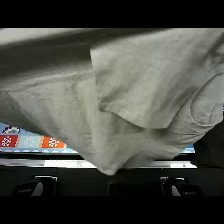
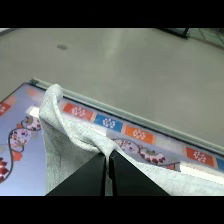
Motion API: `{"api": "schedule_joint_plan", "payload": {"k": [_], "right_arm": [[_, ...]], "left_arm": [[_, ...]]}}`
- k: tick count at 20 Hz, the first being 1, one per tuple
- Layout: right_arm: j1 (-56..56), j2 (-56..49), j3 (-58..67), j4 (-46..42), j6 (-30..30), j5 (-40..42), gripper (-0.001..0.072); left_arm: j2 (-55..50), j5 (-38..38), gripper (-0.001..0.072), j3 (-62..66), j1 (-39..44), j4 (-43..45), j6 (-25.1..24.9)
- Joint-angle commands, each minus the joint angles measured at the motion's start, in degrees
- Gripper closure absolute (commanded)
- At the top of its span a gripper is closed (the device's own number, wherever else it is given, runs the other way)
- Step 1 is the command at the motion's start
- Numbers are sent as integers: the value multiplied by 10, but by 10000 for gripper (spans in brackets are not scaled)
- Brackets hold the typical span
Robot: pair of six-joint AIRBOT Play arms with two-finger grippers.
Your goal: Fold the clothes and pants, and hang the long-sleeved shirts on hangers.
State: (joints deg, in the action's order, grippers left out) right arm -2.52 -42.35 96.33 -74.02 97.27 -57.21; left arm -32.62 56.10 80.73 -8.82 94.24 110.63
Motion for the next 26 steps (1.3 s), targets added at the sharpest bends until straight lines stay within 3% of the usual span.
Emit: {"api": "schedule_joint_plan", "payload": {"k": [1,4,10,16,17,18,19,20,22,23,24,26], "right_arm": [[0,-120,4,24,25,-55,675],[0,-273,4,41,26,-89,675],[0,-540,4,128,45,-13,674],[0,-656,4,216,45,14,669],[0,-659,4,215,45,12,619],[0,-658,4,215,43,9,521],[0,-655,4,217,43,-1,449],[-1,-648,4,216,38,-16,398],[-12,-624,5,213,7,-55,382],[-21,-609,5,210,-19,-81,324],[-34,-590,5,203,-52,-116,257],[-69,-550,4,161,-122,-192,251]], "left_arm": [[-83,-6,691,-27,0,1,0],[-231,-51,691,-35,4,-9,-11],[-510,-171,691,-33,37,-12,-12],[-610,-176,688,-33,50,-64,-11],[-610,-174,684,-33,50,-72,-11],[-609,-155,658,-27,48,-78,-11],[-609,-127,585,-15,45,-80,-11],[-608,-89,436,2,40,-79,-14],[-600,-14,148,39,25,-79,-29],[-590,19,48,53,12,-79,-38],[-575,45,31,60,-2,-79,-44],[-536,100,31,57,-36,-79,-57]]}}
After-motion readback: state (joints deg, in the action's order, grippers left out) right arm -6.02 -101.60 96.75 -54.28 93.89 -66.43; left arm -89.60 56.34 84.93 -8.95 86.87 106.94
